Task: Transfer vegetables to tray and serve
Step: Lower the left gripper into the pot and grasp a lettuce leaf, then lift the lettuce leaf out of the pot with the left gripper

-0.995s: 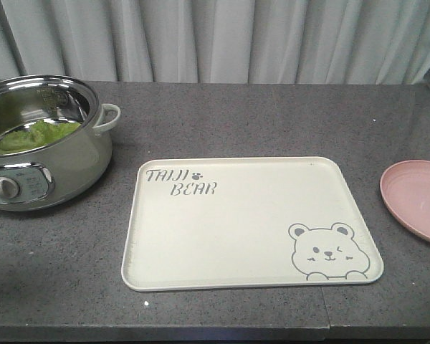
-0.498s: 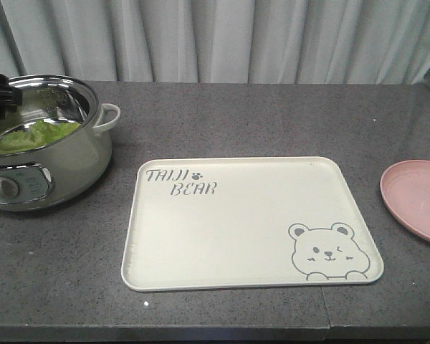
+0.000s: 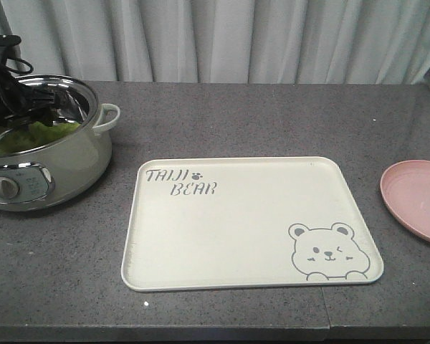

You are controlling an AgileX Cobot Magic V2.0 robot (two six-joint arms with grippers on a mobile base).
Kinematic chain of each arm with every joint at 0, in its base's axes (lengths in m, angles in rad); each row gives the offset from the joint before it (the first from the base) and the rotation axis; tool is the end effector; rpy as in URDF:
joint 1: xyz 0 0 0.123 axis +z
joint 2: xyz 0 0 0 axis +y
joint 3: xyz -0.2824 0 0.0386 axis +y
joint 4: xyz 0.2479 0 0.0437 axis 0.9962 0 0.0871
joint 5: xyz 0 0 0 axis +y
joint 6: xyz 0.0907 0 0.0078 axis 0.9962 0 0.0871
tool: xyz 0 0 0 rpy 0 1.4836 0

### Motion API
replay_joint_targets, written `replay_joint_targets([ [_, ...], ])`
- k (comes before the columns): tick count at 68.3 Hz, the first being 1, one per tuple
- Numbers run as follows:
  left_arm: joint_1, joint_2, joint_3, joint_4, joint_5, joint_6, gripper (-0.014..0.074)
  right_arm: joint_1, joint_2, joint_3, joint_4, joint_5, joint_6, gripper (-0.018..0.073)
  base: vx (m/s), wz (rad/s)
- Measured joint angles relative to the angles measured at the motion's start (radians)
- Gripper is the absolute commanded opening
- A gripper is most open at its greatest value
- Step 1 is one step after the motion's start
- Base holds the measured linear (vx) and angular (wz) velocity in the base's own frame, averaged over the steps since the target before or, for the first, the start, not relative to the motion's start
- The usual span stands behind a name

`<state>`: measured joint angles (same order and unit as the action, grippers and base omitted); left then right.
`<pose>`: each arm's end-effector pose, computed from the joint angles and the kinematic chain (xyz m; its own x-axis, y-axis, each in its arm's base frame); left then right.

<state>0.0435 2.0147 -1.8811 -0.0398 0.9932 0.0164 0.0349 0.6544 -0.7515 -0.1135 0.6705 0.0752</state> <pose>0.4534 0.0167 0.2932 -0.8611 -0.0428 -0.5067 -0.0312 0.9990 -0.0314 0.1224 -0.0021 0.3508 -0.4645 -0.0301 -0.8850 0.0210 0.9988 -0.0450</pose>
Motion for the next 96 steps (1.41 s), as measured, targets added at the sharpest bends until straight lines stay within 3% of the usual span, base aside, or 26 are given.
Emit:
replay_joint_targets([
  [13, 0.000, 0.089, -0.047, -0.025, -0.012, 0.013, 0.0552, 0.000, 0.000, 0.000, 0.000, 0.000, 0.000, 0.0582, 0.00, 0.00],
  [22, 0.000, 0.112, -0.051, -0.033, -0.027, 0.014, 0.0496, 0.000, 0.000, 0.000, 0.000, 0.000, 0.000, 0.0582, 0.00, 0.00],
  [52, 0.000, 0.114, -0.051, -0.025, -0.024, 0.014, -0.0010, 0.000, 0.000, 0.000, 0.000, 0.000, 0.000, 0.0582, 0.00, 0.00],
  [81, 0.000, -0.080, -0.045, -0.023, 0.041, 0.014, -0.0008, 0.000, 0.000, 0.000, 0.000, 0.000, 0.000, 0.0582, 0.00, 0.00],
  [96, -0.016, -0.313, 0.167, -0.049, -0.013, 0.023, -0.0008, 0.000, 0.000, 0.000, 0.000, 0.000, 0.000, 0.0582, 0.00, 0.00],
])
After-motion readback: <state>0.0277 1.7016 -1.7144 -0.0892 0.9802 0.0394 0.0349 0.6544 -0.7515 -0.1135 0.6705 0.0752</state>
